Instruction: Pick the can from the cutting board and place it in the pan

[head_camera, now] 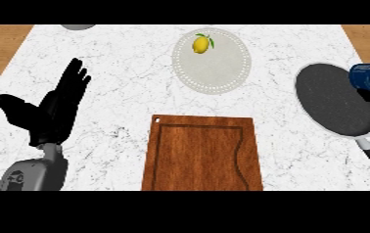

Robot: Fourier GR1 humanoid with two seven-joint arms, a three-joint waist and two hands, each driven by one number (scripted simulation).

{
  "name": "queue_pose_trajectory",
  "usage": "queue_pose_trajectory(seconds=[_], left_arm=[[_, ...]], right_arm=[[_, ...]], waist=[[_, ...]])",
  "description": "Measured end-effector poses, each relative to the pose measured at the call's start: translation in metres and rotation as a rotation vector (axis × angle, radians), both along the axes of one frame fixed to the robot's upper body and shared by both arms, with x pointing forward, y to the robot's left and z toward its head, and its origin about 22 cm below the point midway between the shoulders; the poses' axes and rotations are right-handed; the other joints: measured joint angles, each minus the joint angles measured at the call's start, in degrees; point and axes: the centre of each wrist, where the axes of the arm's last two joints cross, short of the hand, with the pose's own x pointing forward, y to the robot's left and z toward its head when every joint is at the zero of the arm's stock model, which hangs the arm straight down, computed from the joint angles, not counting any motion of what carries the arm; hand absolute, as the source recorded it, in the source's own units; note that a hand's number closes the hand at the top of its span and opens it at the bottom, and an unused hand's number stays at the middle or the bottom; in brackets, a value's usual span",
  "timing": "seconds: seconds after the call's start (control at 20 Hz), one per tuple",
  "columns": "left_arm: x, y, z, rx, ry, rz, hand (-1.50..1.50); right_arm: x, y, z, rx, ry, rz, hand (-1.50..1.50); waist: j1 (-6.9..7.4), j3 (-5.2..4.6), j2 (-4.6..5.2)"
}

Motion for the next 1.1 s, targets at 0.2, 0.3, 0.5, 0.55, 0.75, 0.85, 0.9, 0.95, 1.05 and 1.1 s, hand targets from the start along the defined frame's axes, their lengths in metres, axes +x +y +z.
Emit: queue_pose_trajectory(seconds=[0.2,0.3,0.5,0.55,0.75,0.85,0.9,0.95,1.05,1.1], left_arm=[[0.000,0.006,0.000,0.003,0.000,-0.007,0.00],[0.001,0.006,-0.004,0.002,0.002,-0.012,0.00],[0.004,0.005,-0.001,0.003,-0.003,-0.012,0.00],[0.004,0.002,-0.002,0.002,-0.002,-0.016,0.00],[0.004,0.000,-0.002,-0.001,-0.006,-0.020,0.00],[0.006,-0.004,0.000,-0.004,-0.008,-0.025,0.00],[0.005,-0.004,0.002,-0.002,-0.010,-0.025,0.00],[0.004,-0.002,0.000,-0.001,-0.006,-0.024,0.00],[0.005,0.000,-0.002,-0.001,-0.004,-0.019,0.00],[0.006,0.001,0.000,0.000,-0.006,-0.016,0.00]], right_arm=[[0.023,-0.012,-0.025,0.017,0.027,0.043,1.50],[0.032,-0.015,-0.041,0.014,0.038,0.054,1.50],[0.043,-0.022,-0.063,-0.003,0.102,0.028,1.50],[0.044,-0.021,-0.071,0.023,0.125,-0.002,-1.50],[0.045,-0.027,-0.093,0.105,0.222,-0.074,-1.50],[0.044,-0.033,-0.098,0.127,0.267,-0.071,-1.50],[0.042,-0.036,-0.102,0.139,0.280,-0.067,-1.50],[0.043,-0.036,-0.104,0.157,0.283,-0.061,-1.50],[0.039,-0.041,-0.107,0.194,0.271,-0.038,-1.50],[0.039,-0.044,-0.105,0.226,0.252,-0.028,-1.50]], waist=[[0.42,0.01,0.09],[0.44,0.01,0.12],[0.74,0.02,0.23],[0.88,0.02,0.28],[1.22,0.08,0.44],[1.29,0.10,0.50],[1.35,0.10,0.51],[1.34,0.12,0.52],[1.13,0.12,0.49],[1.09,0.13,0.48]])
